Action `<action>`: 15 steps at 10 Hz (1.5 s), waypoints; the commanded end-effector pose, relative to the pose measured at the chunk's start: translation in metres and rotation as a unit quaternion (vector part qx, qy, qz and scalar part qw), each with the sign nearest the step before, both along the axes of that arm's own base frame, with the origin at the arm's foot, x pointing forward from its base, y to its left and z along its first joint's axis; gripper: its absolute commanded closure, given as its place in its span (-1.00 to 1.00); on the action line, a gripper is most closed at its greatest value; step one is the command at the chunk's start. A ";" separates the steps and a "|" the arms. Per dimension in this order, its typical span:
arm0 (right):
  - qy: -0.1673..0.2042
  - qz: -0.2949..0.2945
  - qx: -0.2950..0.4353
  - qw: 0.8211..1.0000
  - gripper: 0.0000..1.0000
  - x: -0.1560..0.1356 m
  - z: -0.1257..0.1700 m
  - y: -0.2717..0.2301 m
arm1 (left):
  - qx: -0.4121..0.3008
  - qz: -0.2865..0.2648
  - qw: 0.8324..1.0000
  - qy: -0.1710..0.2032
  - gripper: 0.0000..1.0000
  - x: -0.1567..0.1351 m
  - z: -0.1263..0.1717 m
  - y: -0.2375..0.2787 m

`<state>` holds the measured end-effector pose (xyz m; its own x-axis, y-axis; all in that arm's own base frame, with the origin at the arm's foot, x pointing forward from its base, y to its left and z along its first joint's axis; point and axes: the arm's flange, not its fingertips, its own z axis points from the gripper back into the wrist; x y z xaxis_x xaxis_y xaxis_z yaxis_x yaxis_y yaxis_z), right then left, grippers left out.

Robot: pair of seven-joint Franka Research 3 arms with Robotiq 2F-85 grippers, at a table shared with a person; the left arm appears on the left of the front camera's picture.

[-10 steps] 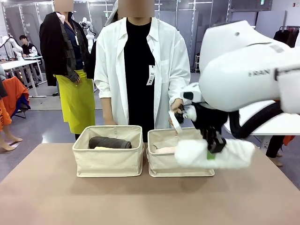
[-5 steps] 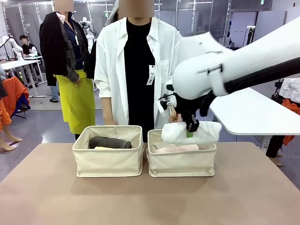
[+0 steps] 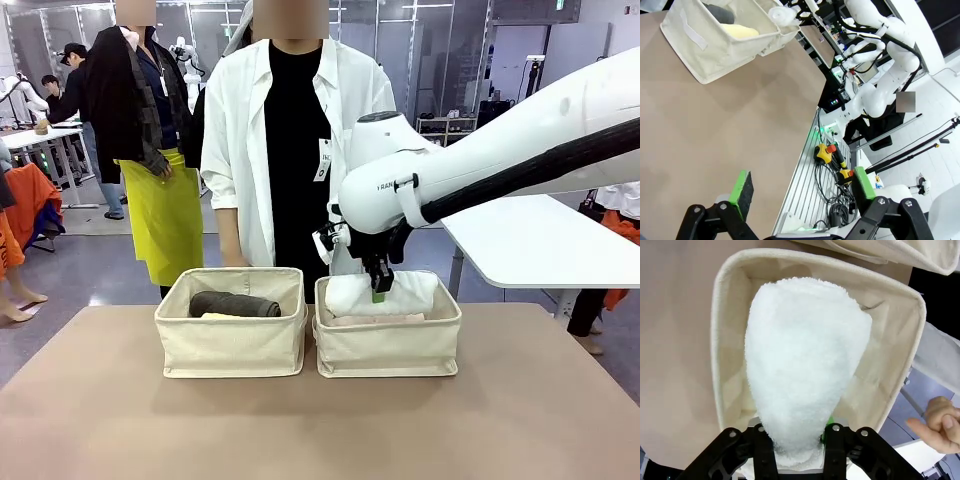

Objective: Divide the towels into two baskets.
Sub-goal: Pick up one hotel-folded towel from the bottom of the table and place it in the Fabric basket indicated by the person.

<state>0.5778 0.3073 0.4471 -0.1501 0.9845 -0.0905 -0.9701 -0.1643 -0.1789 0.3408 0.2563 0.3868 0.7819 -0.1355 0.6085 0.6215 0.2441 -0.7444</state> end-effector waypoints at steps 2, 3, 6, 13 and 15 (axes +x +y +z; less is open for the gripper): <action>-0.011 -0.019 -0.012 1.000 -0.54 0.006 0.001 0.004 | 0.000 0.003 1.000 -0.004 -1.00 -0.005 0.002 0.000; -0.013 -0.018 -0.024 0.999 -0.35 0.005 0.000 0.004 | 0.000 0.003 1.000 -0.004 -1.00 -0.005 0.002 0.000; -0.016 -0.028 -0.036 0.999 -1.00 0.001 0.002 0.000 | 0.000 0.003 1.000 -0.004 -1.00 -0.005 0.002 0.000; -0.016 -0.022 -0.027 0.999 -1.00 0.006 0.005 -0.002 | 0.000 0.003 1.000 -0.004 -1.00 -0.005 0.002 0.000; -0.016 -0.022 -0.027 0.999 -1.00 0.006 0.005 -0.002 | 0.000 0.003 1.000 -0.004 -1.00 -0.005 0.002 0.000</action>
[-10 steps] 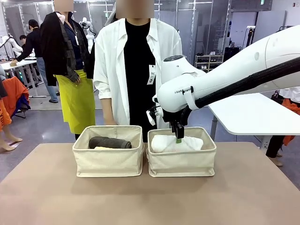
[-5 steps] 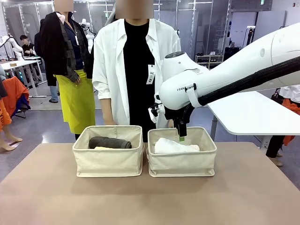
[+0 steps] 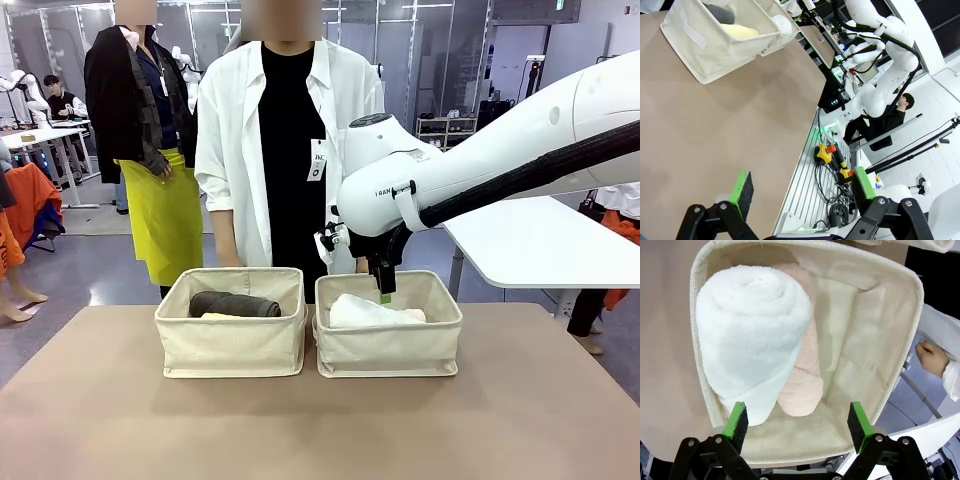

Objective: Divide the towels into two baskets.
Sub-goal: Pick up one hotel-folded towel from the bottom of the table and place it in the Fabric basket indicated by the person.

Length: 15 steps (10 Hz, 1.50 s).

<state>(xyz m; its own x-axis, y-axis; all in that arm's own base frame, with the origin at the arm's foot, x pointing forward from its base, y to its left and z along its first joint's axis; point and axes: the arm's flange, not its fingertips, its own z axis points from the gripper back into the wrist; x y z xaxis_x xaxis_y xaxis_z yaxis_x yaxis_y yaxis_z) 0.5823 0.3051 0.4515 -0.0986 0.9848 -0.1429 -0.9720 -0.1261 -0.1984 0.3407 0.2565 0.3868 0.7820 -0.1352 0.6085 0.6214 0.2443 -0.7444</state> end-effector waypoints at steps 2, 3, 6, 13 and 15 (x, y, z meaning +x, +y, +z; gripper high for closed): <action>-0.002 0.002 -0.002 1.000 -1.00 0.001 0.001 0.000 | 0.000 0.003 1.000 -0.004 -1.00 -0.005 0.002 0.000; -0.002 0.002 -0.002 1.000 -1.00 0.001 0.001 0.000 | 0.000 0.003 1.000 -0.004 -1.00 -0.005 0.002 0.000; 0.000 0.000 0.000 1.000 -1.00 0.000 0.000 0.000 | 0.000 0.003 1.000 -0.004 -1.00 -0.005 0.002 0.000; 0.140 -0.214 0.230 0.939 -1.00 -0.079 0.056 -0.175 | 0.000 0.003 1.000 -0.004 -1.00 -0.005 0.002 0.000; 0.179 -0.295 0.314 0.884 -1.00 -0.102 0.029 -0.232 | 0.000 0.003 1.000 -0.004 -1.00 -0.005 0.002 0.000</action>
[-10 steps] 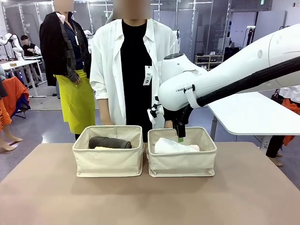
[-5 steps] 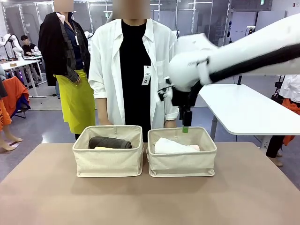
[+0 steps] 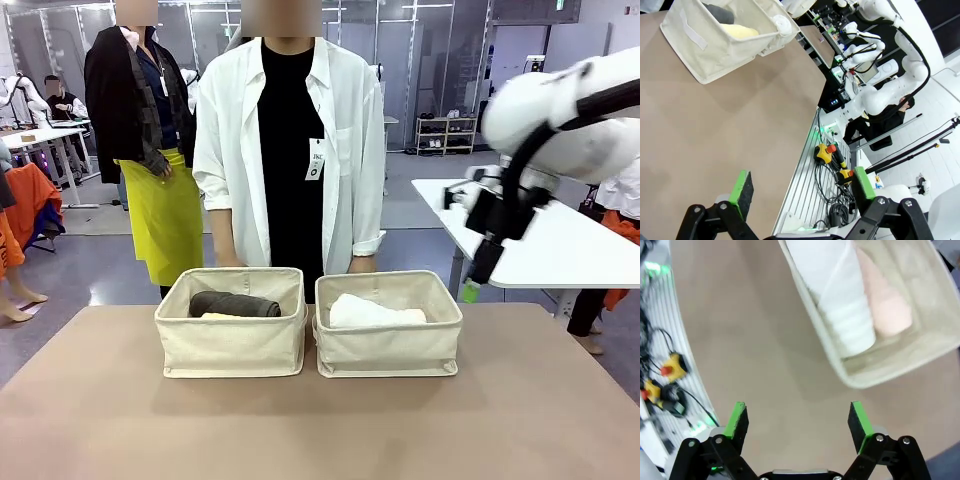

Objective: Divide the towels into two baskets.
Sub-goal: Pick up one hotel-folded towel from the bottom of the table and place it in the Fabric basket indicated by the person.

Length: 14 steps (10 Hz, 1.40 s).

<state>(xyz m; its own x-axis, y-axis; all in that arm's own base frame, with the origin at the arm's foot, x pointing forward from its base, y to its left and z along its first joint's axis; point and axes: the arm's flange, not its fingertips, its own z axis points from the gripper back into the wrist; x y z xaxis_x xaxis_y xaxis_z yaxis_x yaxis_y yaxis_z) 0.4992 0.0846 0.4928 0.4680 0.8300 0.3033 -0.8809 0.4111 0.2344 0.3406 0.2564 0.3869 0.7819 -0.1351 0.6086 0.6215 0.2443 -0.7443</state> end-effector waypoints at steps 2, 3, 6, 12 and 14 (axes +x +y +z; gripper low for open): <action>0.044 -0.105 0.170 0.979 -1.00 -0.038 -0.040 -0.064 | 0.000 0.003 1.000 -0.004 -1.00 -0.005 0.002 0.000; 0.073 -0.135 0.232 0.961 -1.00 -0.045 -0.054 -0.100 | 0.000 0.003 1.000 -0.004 -1.00 -0.005 0.002 0.000; 0.126 -0.183 0.347 0.911 -1.00 -0.069 -0.072 -0.197 | 0.000 0.003 1.000 -0.004 -1.00 -0.005 0.002 0.000; 0.255 -0.245 0.429 0.831 -1.00 -0.105 -0.114 -0.292 | 0.000 0.003 1.000 -0.004 -1.00 -0.005 0.002 0.000; 0.243 -0.234 0.425 0.840 -1.00 -0.113 -0.119 -0.296 | 0.000 0.003 1.000 -0.004 -1.00 -0.005 0.002 0.000</action>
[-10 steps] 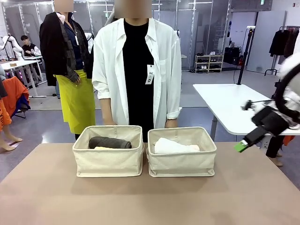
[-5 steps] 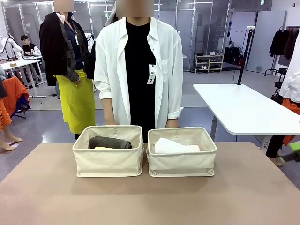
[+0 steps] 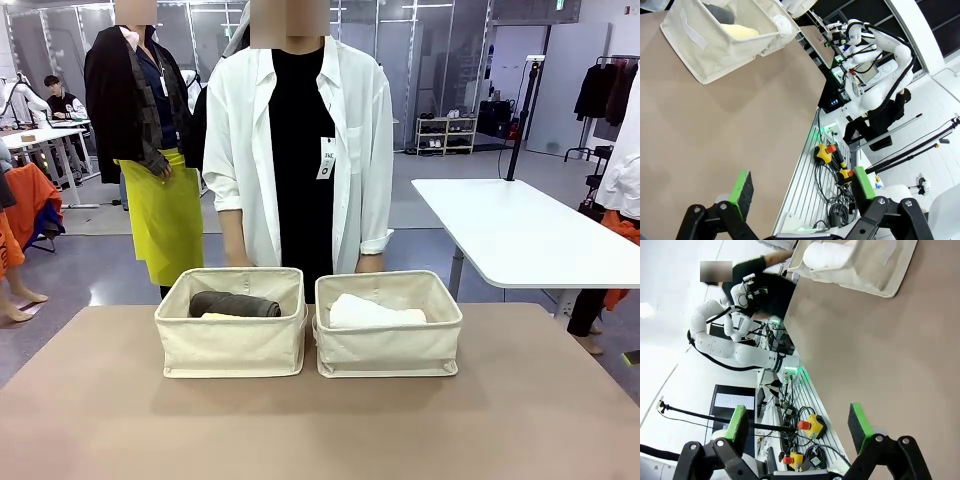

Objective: Divide the towels into two baskets.
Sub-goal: Pick up one hotel-folded towel from the bottom of the table and place it in the Fabric basket indicated by the person.

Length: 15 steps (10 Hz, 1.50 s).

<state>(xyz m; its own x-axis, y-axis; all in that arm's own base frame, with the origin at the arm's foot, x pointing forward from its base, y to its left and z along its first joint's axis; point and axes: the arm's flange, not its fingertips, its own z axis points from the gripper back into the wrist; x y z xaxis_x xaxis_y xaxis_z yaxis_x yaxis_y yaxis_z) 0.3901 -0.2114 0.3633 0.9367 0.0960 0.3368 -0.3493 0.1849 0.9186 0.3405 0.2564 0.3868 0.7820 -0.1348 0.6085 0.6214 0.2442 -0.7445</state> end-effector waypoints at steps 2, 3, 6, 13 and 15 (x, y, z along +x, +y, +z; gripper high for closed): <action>-0.019 0.002 -0.002 1.000 -1.00 -0.004 0.010 0.000 | 0.000 0.003 1.000 -0.004 -1.00 -0.005 0.003 0.000; -0.019 0.002 -0.002 1.000 -1.00 -0.004 0.010 0.000 | 0.000 0.003 1.000 -0.004 -1.00 -0.005 0.003 0.000; -0.019 0.002 -0.002 1.000 -1.00 -0.004 0.010 0.000 | 0.000 0.003 1.000 -0.004 -1.00 -0.005 0.003 0.000; -0.019 0.002 -0.002 1.000 -1.00 -0.004 0.010 0.000 | 0.000 0.003 1.000 -0.004 -1.00 -0.005 0.003 0.000; -0.019 0.002 -0.002 1.000 -1.00 -0.004 0.010 0.000 | 0.000 0.003 1.000 -0.004 -1.00 -0.005 0.003 0.000</action>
